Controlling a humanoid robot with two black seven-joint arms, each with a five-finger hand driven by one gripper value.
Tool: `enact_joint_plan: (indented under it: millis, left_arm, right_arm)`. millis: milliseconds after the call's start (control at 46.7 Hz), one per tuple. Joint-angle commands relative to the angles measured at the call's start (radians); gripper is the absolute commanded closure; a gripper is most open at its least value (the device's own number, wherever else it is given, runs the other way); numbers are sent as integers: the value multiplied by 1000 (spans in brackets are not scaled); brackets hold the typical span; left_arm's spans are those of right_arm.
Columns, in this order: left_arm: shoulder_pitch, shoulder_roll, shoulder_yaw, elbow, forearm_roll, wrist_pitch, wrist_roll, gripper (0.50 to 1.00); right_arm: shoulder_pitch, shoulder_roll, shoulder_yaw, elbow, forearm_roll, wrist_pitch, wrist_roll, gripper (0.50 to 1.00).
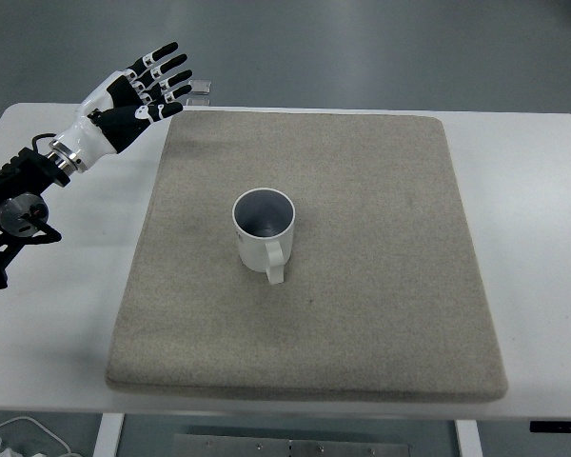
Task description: Flip white cup upright
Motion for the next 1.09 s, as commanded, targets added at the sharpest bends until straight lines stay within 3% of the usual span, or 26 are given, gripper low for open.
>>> enact_joint_plan:
  millis: [0,129,214,557,814,1071]
  left_arm:
    - [-3,-1,-2,10,-72,0,77,506]
    - [-20,-10,0,85,-170,0,206,506]
    - [-20,-17,-8,113,-181,0,254,506]
    - [-11,-34,-17,119,-218,0,303,506]
    - [-29,-34,-16,117,-366,0,462,506]
    - [-31,-36,-28,117,-391,0,502,504]
  right_arm:
    - [0,0,0,0,0,0,0,570]
    - [0,0,0,0,0,0,0,570]
    - [0,0,0,0,0,0,0,570]
    - [0,0,0,0,-1,0,0,570]
    - [0,0,0,0,0,0,0,570]
    - [0,0,0,0,0,0,0,570]
